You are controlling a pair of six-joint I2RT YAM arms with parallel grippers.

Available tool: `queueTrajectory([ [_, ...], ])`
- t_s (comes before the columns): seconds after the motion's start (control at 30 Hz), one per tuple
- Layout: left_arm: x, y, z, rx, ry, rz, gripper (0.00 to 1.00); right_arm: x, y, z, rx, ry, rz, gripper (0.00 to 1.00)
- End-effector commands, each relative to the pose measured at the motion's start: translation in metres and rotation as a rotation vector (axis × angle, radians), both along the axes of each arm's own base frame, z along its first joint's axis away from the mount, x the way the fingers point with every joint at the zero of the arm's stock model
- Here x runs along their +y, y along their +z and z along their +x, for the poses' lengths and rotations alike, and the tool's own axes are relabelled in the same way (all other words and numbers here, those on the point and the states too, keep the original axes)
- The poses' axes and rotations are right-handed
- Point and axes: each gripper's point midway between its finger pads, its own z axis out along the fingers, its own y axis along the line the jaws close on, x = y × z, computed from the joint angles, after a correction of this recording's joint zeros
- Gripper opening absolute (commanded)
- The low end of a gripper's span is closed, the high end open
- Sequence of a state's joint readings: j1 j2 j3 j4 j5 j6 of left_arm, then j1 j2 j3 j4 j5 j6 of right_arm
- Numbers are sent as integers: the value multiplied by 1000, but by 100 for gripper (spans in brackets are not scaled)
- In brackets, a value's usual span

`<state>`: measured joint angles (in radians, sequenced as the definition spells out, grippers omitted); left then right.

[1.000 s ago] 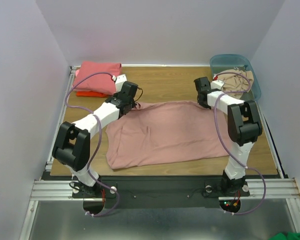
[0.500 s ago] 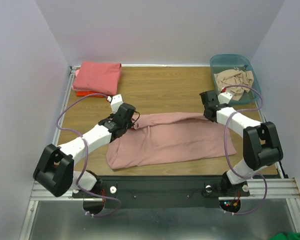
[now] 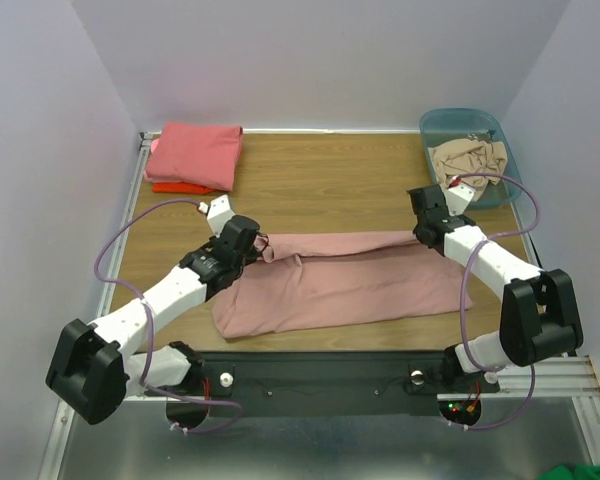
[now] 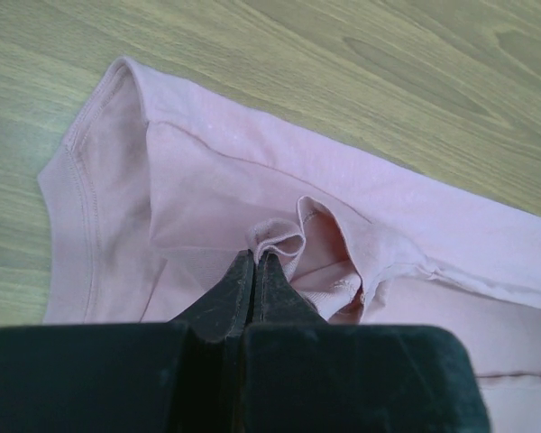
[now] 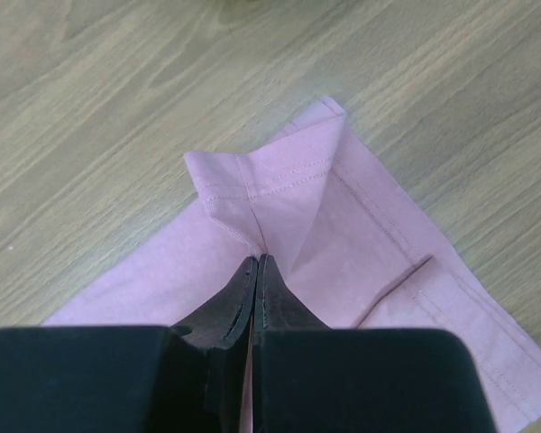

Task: Fold and stack the t-shirts
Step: Fold the tshirt

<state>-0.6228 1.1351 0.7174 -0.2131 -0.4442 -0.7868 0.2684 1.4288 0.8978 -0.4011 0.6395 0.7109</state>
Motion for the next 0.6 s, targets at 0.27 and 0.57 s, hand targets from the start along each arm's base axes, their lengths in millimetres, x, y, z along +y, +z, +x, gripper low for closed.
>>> queueTrajectory([
  [0.27, 4, -15, -29, 32, 7, -75, 0, -6, -1, -22, -10, 9, 1, 2],
  [0.57, 23, -77, -90, 285, 81, -87, 61, -23, -37, -66, 110, -95, -22, 51],
])
